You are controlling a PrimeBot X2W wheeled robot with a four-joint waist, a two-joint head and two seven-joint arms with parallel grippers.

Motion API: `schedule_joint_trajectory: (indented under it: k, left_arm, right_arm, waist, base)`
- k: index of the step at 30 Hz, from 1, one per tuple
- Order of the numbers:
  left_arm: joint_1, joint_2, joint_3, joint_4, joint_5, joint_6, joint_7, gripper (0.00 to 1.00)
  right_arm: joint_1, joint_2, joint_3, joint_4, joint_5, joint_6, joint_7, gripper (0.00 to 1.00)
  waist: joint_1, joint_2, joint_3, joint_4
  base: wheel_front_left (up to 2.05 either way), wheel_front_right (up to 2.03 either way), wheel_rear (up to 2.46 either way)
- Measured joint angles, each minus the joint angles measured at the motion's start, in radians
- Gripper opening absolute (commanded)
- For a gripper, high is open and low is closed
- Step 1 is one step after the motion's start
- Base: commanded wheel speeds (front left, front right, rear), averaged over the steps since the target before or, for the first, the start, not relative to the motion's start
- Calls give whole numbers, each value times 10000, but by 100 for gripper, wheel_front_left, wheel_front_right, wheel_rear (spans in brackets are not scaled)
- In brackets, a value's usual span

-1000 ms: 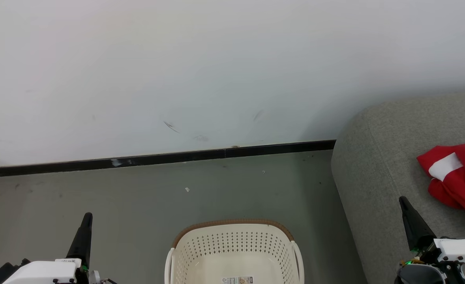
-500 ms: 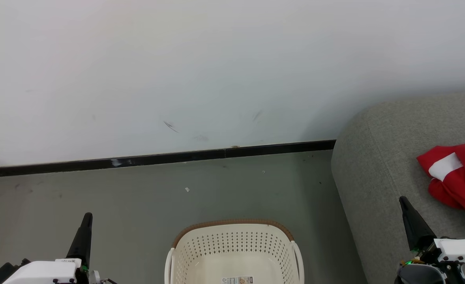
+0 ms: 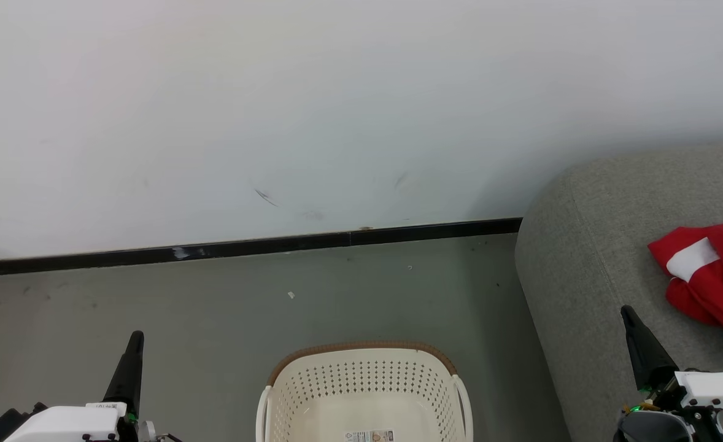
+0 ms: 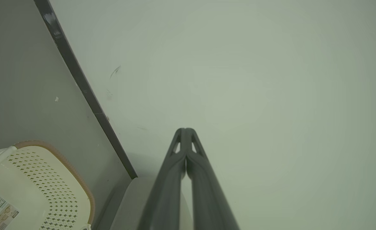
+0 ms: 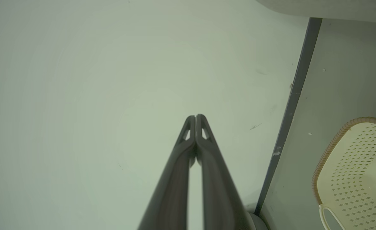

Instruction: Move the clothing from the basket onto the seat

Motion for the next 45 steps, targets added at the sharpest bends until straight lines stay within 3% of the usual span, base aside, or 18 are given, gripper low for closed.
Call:
schedule_joint_trajectory:
  k: [45]
  left_arm:
    - [0,0,0,2,0,0,0,0]
  right_arm:
    - [-1,23,-33,6,-25,0,2,0]
  waist:
    - [0,0,0,0]
  base:
    - [0,0,0]
